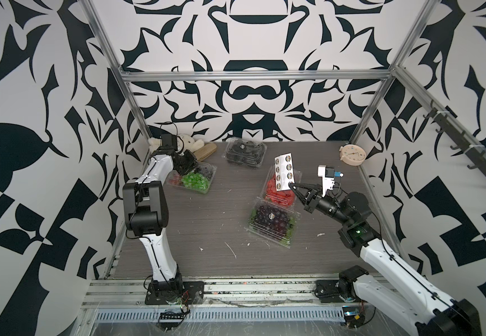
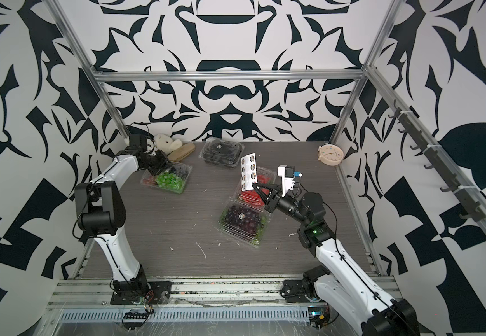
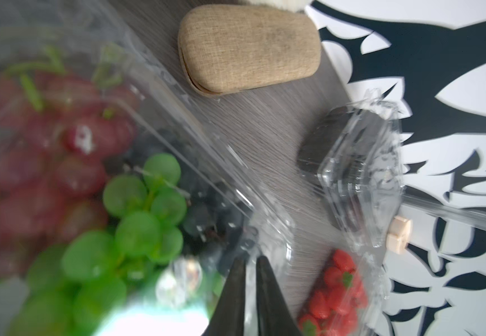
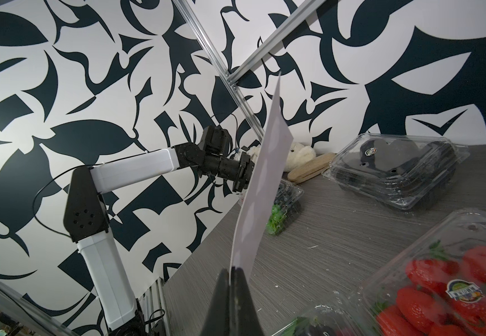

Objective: Label fruit boxes
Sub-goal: Stick the label on the fruit box, then place the label sticker at the center of the board.

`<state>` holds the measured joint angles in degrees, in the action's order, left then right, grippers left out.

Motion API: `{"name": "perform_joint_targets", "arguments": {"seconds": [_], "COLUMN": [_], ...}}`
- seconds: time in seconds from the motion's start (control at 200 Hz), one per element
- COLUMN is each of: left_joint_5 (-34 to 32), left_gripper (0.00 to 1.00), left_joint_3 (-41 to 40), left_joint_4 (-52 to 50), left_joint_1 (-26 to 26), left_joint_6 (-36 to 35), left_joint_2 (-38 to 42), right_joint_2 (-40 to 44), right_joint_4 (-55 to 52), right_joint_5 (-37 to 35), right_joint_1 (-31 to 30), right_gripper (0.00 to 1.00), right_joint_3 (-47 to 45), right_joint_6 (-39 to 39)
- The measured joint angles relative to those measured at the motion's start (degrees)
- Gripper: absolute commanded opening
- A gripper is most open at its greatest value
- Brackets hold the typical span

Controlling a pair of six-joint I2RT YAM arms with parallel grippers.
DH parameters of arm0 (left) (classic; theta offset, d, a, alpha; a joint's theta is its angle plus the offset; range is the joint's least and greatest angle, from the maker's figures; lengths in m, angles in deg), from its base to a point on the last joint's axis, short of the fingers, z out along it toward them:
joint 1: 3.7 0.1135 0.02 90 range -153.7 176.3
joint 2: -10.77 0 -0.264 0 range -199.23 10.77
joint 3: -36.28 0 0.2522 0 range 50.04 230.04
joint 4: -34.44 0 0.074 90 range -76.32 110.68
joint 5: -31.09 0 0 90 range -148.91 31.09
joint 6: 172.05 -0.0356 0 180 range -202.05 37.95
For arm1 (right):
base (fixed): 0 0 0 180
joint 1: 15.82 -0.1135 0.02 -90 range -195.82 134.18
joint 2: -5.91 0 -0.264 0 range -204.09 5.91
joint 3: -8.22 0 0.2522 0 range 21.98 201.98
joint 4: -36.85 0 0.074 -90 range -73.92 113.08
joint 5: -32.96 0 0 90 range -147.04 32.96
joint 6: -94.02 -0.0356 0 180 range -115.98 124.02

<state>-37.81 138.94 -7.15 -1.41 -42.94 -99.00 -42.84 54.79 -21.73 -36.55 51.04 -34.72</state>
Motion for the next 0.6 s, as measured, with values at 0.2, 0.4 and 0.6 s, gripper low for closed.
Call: {"name": "perform_joint_targets", "arguments": {"seconds": [0.2,0.4,0.6], "left_joint_5": [-0.17,-1.14,-4.37], "left_gripper": [0.56,0.84,0.95], "left_joint_3": [-7.39,-19.37,-30.27], "left_joint_4": [3.93,9.22,11.15], "left_joint_1": [-2.16,-4.74,-5.84], "left_joint_6": [1.90,4.24,5.29], "left_joint_2": [14.08,27.41,37.88], "right_joint_2": [0.90,2.43,1.60], "right_joint_4": [-4.57,-15.08,-22.71], "right_joint_5": [-5.60,-14.51,-18.12], "right_joint_1": [0.11,4.20,13.66], "right_gripper": [0.00,0.00,0.00], "right_joint_3": [0.00,0.04,-0.17], "right_joint_6": [1.20,2.75,1.84]}}
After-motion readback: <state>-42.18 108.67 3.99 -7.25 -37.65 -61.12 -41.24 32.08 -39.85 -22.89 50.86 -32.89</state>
